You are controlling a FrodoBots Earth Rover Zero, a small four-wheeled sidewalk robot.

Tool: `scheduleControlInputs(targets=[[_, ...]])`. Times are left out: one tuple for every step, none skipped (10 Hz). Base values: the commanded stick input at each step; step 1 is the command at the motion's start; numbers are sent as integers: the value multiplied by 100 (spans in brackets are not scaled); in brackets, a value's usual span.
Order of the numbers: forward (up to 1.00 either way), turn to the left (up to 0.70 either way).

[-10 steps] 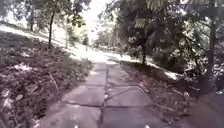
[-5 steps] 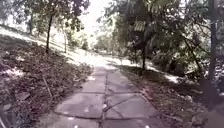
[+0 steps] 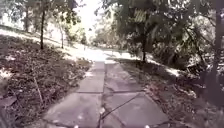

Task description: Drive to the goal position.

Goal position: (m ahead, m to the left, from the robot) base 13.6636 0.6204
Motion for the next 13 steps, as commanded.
scheduleControlInputs(targets=[[45, 27], [45, 27], [45, 27], [45, 6], [45, 0], [45, 0], [45, 0], [45, 0], [45, 0], [45, 0], [45, 0], [45, 0], [45, 0]])
